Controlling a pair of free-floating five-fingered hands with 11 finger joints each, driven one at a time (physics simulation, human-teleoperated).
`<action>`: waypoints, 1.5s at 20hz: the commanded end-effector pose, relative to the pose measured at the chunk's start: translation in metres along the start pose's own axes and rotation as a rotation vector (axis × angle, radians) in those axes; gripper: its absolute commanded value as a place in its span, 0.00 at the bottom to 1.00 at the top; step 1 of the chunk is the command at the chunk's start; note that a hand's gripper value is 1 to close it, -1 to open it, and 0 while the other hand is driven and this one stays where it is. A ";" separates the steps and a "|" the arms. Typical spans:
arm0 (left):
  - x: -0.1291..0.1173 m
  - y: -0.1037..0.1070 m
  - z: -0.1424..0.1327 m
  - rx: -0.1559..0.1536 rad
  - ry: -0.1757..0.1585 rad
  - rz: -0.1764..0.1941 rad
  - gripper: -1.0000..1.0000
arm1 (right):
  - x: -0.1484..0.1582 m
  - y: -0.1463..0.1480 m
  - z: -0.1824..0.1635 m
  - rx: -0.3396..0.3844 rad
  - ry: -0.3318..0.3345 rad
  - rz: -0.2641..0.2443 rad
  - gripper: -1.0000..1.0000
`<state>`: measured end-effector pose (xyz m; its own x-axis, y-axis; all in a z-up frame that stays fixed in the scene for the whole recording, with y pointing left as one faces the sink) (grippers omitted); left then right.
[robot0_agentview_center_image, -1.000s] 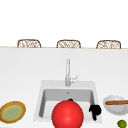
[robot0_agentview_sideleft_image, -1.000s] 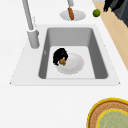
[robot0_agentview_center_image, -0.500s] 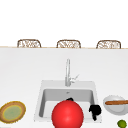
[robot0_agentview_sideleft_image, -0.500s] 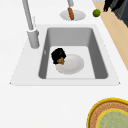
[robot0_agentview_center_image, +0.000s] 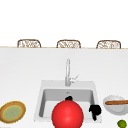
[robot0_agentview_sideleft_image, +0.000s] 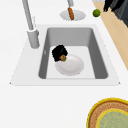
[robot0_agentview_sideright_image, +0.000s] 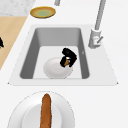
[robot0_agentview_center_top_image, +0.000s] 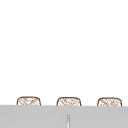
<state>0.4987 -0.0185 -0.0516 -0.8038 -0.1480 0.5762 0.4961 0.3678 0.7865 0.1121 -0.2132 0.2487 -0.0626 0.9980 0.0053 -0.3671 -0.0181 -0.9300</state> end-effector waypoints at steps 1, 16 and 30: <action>0.018 0.023 0.009 -0.034 -0.010 -0.036 1.00 | 0.000 0.000 0.000 0.000 0.000 0.000 0.50; 0.085 0.120 0.065 -0.028 0.006 -0.009 1.00 | 0.000 0.000 0.000 0.000 0.000 0.000 0.50; 0.140 0.214 0.142 -0.012 0.019 0.007 1.00 | 0.000 0.000 0.000 0.000 0.000 0.000 0.50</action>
<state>0.4522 0.1478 0.1510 -0.8007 -0.1668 0.5753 0.4937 0.3601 0.7916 0.1121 -0.2132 0.2487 -0.0626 0.9980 0.0053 -0.3671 -0.0181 -0.9300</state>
